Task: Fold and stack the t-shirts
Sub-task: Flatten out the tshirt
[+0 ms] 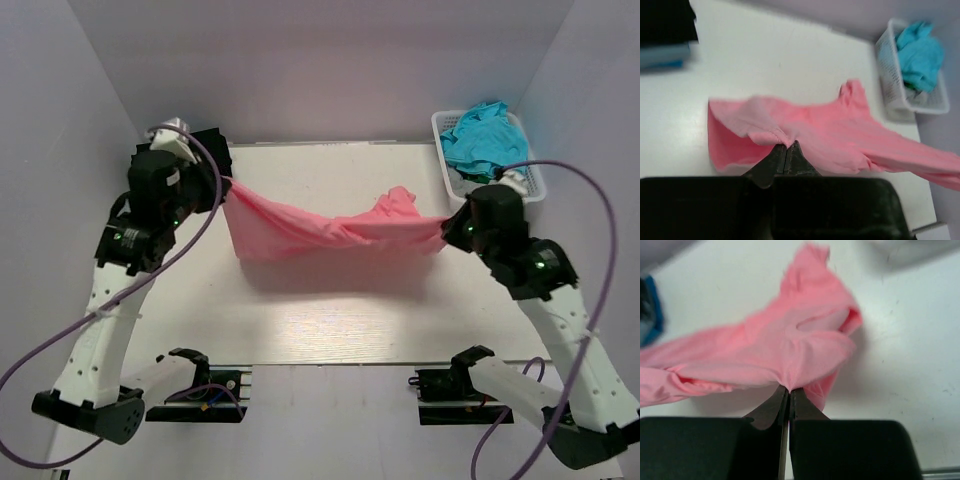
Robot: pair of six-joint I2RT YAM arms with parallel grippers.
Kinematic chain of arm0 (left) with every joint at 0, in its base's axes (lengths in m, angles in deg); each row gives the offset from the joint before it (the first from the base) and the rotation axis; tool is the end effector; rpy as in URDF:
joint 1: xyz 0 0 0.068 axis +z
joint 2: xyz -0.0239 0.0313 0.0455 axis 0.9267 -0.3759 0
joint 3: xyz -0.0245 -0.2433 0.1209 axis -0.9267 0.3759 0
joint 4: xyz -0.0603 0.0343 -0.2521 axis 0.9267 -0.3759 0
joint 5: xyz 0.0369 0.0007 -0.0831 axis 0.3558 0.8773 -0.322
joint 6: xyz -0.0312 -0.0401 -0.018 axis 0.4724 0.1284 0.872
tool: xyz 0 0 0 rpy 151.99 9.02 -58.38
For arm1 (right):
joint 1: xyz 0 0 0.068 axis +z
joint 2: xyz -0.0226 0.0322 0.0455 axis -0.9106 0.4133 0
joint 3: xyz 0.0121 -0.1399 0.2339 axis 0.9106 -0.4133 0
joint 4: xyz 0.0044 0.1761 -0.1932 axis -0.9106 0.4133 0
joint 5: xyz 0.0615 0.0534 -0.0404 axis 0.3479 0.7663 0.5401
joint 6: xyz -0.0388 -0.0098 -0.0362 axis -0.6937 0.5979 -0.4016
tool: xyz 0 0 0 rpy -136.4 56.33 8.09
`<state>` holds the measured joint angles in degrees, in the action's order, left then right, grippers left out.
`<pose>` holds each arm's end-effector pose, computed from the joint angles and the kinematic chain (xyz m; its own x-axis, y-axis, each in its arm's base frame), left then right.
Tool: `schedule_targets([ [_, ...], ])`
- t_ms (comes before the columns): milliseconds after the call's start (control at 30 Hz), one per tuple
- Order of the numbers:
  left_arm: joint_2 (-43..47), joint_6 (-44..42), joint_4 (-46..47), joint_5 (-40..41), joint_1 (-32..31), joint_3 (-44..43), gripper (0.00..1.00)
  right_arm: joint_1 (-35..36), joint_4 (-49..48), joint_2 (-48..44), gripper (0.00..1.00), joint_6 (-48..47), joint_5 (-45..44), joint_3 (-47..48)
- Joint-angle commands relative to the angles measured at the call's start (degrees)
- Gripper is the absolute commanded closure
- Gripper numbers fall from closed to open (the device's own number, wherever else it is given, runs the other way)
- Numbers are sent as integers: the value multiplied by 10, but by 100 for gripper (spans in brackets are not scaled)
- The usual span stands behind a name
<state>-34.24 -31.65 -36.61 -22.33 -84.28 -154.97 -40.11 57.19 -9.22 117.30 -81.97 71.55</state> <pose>0.1975 -0.0576 0.4364 -0.4815 -0.3503 -0.8034 0.0515 0.9038 -0.4249 0.1567 0.0608 0.3942 -0.4787 0.4217 -0.7701 0.2045 0.9065 0.3693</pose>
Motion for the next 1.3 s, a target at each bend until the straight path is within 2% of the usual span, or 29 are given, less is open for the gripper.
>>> schedule_targets([
  [0, 29, -21, -23, 43, -2, -76, 100, -2, 63, -20, 100, -17, -92, 87],
  [100, 34, -27, -37, 61, -2, -123, 100, -2, 35, -45, 100, -41, -129, 146],
  [233, 58, -39, -42, 85, -2, -180, 100, -2, -7, -66, 100, -76, -134, 218],
  [433, 77, -46, -47, 52, 4, -280, 100, -1, -48, -70, 100, -124, -39, 305],
  [533, 77, -46, -59, 43, 4, -299, 100, 0, -64, -75, 100, -134, -30, 327],
  [667, 77, -46, -65, 48, 4, -299, 100, 0, -72, -75, 100, -139, -41, 322],
  [833, 59, -27, -47, 77, 4, -221, 100, 0, -75, -35, 100, -134, -79, 279],
  [900, 37, -20, -31, 89, -2, -169, 100, 0, -92, -23, 100, -133, -91, 248],
  [1033, -55, 9, 2, 139, 9, -82, 100, -6, -136, 63, 100, -120, -130, 151],
  [1067, -105, 16, 11, 159, 9, -68, 100, -9, -158, 79, 100, -122, -128, 126],
  [1133, -163, 29, 34, 178, 16, -46, 100, -31, -187, 139, 100, -118, -102, 100],
  [1167, -194, 29, 45, 178, 26, -46, 100, -51, -205, 210, 100, -115, -88, 97],
  [1233, -295, 29, 77, 183, 44, -53, 100, -68, -259, 265, 100, -117, -25, 102],
  [1267, -334, 29, 78, 183, 52, -88, 100, -91, -273, 353, 100, -131, -12, 116],
])
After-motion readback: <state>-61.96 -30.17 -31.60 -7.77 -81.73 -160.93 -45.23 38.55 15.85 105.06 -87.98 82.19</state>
